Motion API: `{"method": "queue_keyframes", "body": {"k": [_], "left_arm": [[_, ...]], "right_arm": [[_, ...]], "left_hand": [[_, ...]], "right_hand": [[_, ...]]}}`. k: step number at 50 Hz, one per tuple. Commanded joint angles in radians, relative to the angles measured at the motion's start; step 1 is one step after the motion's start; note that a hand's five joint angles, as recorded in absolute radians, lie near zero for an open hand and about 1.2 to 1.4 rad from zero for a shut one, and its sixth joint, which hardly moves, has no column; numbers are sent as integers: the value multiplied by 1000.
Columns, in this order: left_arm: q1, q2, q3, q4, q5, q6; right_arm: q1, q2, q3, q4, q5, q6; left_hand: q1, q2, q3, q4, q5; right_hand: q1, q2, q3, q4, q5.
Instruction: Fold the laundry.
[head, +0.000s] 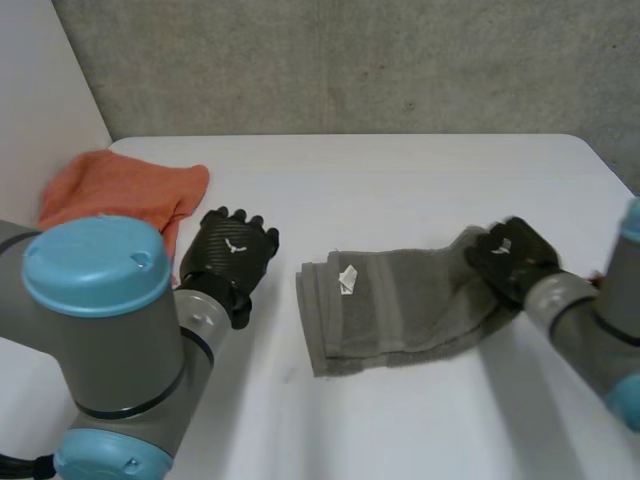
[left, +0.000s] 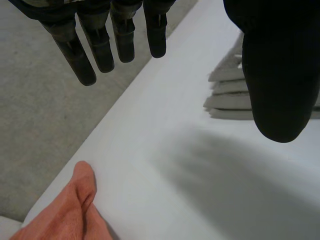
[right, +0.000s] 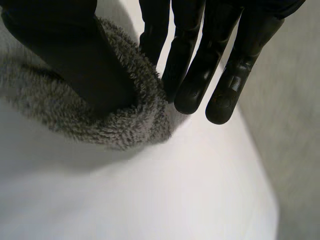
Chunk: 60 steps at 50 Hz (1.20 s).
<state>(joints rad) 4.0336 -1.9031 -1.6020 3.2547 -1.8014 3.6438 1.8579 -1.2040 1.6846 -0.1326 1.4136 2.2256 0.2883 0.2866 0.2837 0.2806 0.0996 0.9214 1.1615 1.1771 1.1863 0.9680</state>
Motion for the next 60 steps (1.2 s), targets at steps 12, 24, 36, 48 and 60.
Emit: {"method": "queue_keyframes", "body": {"k": [12,24,36,48,60], "left_arm": [[27,3,16,106,2,-122],[-15,-82,200,129,52,-284],[-133,-348,479,-30,181,-424],[-137,-421,516,-234,71,-418],[-137,-404,421,-256,-13,-309]], "right_arm": [[417,118,-94,-10,-160,-1],[124,-75,-132,22,-159,728],[-19,15,-187,218,-165,781],[-5,130,-256,223,-171,778],[92,225,-295,240,-220,764]], "left_hand": [[-51,-50,-47,-44,-37],[-48,-47,-44,-41,-34],[1,3,6,9,16],[31,33,35,39,45],[25,27,30,33,39]], "right_hand": [[-157,-397,-413,-422,-378],[-747,-987,-1003,-1012,-968],[-747,-987,-1003,-1012,-968],[-747,-987,-1003,-1012,-968],[-747,-987,-1003,-1012,-968]]}}
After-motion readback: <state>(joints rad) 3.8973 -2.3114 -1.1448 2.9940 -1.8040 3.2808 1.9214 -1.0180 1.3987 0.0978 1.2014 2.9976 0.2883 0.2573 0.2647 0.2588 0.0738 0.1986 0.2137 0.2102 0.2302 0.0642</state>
